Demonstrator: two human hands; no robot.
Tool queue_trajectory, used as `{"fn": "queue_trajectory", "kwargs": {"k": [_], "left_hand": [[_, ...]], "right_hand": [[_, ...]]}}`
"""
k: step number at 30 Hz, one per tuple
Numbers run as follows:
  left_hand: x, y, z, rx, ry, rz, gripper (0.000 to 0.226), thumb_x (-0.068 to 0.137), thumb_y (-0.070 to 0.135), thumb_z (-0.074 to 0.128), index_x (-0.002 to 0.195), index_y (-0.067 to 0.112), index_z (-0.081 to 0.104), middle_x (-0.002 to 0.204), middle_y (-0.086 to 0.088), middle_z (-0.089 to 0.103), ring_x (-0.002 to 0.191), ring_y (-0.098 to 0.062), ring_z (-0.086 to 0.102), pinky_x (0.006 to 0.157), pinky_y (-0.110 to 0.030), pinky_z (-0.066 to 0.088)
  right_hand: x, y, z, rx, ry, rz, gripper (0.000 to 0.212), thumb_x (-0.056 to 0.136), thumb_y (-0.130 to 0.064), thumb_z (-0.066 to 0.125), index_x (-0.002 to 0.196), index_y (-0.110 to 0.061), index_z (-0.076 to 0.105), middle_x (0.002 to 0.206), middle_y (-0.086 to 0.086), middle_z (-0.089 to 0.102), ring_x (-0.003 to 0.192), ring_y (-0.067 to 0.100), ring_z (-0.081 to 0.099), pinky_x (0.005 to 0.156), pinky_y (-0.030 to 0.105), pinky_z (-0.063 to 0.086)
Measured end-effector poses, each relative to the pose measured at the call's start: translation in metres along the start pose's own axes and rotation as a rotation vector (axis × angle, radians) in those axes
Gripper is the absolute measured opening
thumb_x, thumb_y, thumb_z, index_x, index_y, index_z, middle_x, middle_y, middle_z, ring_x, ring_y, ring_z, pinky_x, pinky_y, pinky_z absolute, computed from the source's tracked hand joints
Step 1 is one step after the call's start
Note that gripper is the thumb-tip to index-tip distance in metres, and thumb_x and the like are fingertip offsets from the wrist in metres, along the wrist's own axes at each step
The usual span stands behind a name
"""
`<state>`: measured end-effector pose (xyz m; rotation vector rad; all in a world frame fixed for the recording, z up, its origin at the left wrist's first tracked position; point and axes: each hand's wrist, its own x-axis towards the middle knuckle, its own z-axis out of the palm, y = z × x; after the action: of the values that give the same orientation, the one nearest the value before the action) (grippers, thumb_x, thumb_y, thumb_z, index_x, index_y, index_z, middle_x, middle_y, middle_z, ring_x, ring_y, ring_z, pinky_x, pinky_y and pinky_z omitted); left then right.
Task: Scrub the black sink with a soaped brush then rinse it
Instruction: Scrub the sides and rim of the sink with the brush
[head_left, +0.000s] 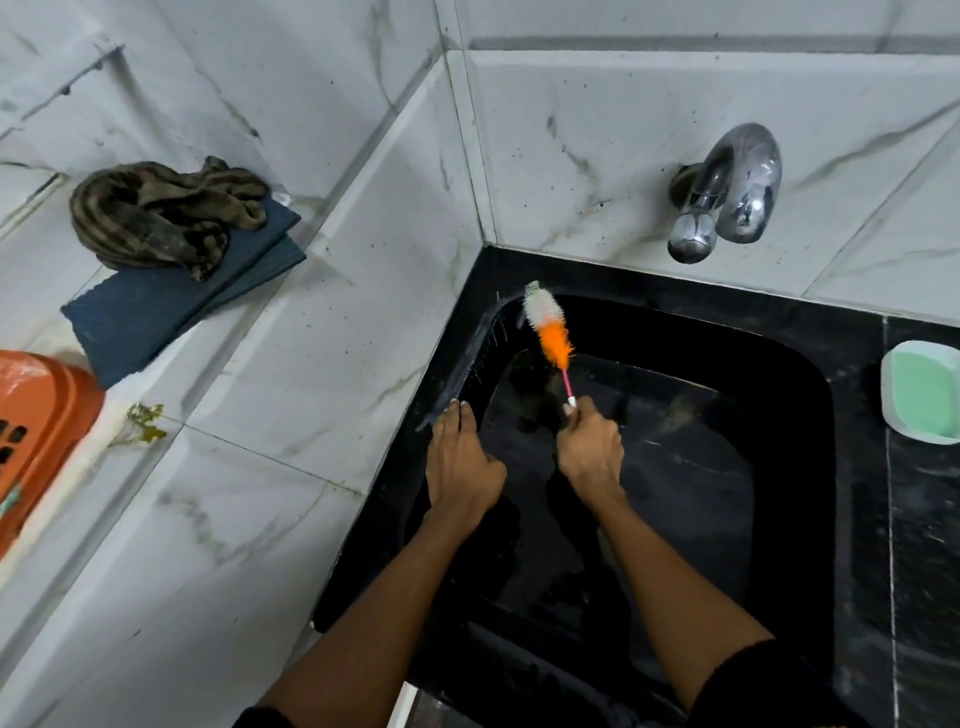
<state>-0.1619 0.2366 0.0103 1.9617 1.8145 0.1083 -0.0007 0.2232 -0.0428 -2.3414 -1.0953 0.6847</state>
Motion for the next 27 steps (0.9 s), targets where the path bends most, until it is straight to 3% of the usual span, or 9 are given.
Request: {"fn": "queue_trajectory", "kwargs": {"k": [3, 8, 13, 18, 24, 27], "left_hand": [[0.003, 0.003, -0.002, 0.023, -0.009, 0.004, 0.084, 0.077, 0.013, 0.053, 0.154, 0.006, 0.022, 0.161, -0.01, 0.023, 0.149, -0.026, 0.018, 0.12, -0.041, 0.027], [0.011, 0.005, -0.007, 0.041, -0.019, 0.013, 0.085, 0.076, 0.015, 0.055, 0.155, 0.007, 0.022, 0.162, -0.008, 0.021, 0.149, -0.025, 0.018, 0.119, -0.04, 0.027], [0.019, 0.008, -0.008, 0.056, -0.026, 0.031, 0.084, 0.075, 0.013, 0.054, 0.154, 0.005, 0.024, 0.161, -0.01, 0.024, 0.149, -0.025, 0.018, 0.119, -0.039, 0.027], [0.022, 0.004, -0.009, 0.05, -0.034, 0.058, 0.083, 0.076, 0.013, 0.053, 0.154, 0.005, 0.024, 0.161, -0.01, 0.025, 0.149, -0.025, 0.018, 0.12, -0.038, 0.026], [0.021, 0.003, -0.007, 0.049, -0.028, 0.066, 0.084, 0.076, 0.012, 0.054, 0.154, 0.005, 0.023, 0.161, -0.01, 0.023, 0.149, -0.025, 0.017, 0.12, -0.039, 0.027], [0.021, 0.001, -0.007, 0.045, -0.03, 0.068, 0.085, 0.076, 0.012, 0.054, 0.154, 0.005, 0.023, 0.162, -0.009, 0.023, 0.149, -0.024, 0.017, 0.12, -0.039, 0.026]], "right_hand": [[-0.013, -0.001, 0.008, -0.095, -0.088, -0.165, 0.018, 0.099, -0.024, 0.038, 0.11, -0.015, 0.05, 0.088, 0.021, 0.065, 0.083, 0.043, 0.061, 0.068, 0.043, 0.046], [0.014, 0.012, -0.009, 0.032, 0.094, 0.128, 0.019, 0.096, -0.025, 0.044, 0.106, -0.017, 0.058, 0.091, 0.02, 0.066, 0.088, 0.042, 0.061, 0.069, 0.039, 0.044], [-0.011, -0.002, 0.011, -0.096, -0.045, -0.118, 0.017, 0.097, -0.023, 0.04, 0.107, -0.016, 0.051, 0.088, 0.02, 0.066, 0.084, 0.043, 0.061, 0.068, 0.042, 0.047], [0.01, 0.011, -0.005, 0.102, 0.148, 0.201, 0.022, 0.099, -0.029, 0.041, 0.104, -0.016, 0.057, 0.09, 0.019, 0.065, 0.085, 0.041, 0.06, 0.068, 0.041, 0.045], [-0.007, -0.016, 0.02, 0.074, 0.018, 0.031, 0.018, 0.099, -0.029, 0.039, 0.103, -0.017, 0.052, 0.089, 0.017, 0.064, 0.084, 0.041, 0.06, 0.068, 0.042, 0.048], [0.002, -0.006, 0.011, 0.168, 0.087, 0.178, 0.02, 0.099, -0.028, 0.04, 0.105, -0.017, 0.056, 0.092, 0.018, 0.063, 0.087, 0.041, 0.058, 0.068, 0.04, 0.044]]}}
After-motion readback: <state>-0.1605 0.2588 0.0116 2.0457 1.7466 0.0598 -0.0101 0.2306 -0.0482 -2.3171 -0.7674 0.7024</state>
